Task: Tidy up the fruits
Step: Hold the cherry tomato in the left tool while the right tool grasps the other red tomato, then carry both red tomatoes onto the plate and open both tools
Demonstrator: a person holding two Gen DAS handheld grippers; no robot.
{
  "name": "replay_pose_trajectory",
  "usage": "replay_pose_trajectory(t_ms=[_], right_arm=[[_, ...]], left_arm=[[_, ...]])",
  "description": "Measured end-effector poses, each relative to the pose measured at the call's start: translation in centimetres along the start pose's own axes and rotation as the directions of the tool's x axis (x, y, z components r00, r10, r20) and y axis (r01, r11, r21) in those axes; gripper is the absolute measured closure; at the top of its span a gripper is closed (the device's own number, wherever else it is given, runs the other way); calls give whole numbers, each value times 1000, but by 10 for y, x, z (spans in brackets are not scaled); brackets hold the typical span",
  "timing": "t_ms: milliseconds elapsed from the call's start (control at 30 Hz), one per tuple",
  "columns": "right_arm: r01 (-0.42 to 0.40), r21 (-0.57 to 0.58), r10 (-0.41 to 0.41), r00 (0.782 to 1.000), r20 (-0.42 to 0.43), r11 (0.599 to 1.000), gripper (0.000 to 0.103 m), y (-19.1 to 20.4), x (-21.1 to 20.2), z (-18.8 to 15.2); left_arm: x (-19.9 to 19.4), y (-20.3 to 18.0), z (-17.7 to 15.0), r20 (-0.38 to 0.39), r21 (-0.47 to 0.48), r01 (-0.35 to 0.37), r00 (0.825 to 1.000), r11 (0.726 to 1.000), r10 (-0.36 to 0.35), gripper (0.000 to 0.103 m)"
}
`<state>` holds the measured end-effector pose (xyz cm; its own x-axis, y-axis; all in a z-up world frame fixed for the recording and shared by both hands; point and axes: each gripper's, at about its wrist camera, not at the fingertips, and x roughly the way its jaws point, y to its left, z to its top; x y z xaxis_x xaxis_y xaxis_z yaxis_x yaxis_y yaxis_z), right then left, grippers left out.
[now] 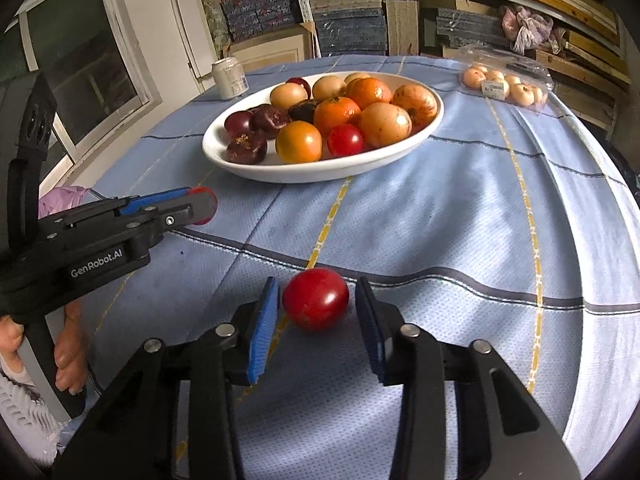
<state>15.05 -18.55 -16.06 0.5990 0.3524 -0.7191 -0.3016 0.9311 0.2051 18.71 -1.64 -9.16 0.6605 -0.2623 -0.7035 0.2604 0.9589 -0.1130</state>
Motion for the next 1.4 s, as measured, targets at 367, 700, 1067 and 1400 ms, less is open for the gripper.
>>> replay_pose_trajectory(t_ms=[367,700,1067,1400], right_arm=[[-18,22,17,1000,10,1000,70,-3,-2,-1],[3,65,-8,997,74,998,70,-13,-19,3],[38,5,-38,982,186,999,70,2,-21,80],[127,21,-128,971,203,992,46,-6,36,130]], left_arm=[[-4,-5,-2,23,20,-25,999,999,25,78],[-13,-8,-1,64,33,-59,996,998,57,78],[-7,-12,65,127,83,-112,987,990,101,78],[44,12,104,90,14,-133,987,991,131,78]])
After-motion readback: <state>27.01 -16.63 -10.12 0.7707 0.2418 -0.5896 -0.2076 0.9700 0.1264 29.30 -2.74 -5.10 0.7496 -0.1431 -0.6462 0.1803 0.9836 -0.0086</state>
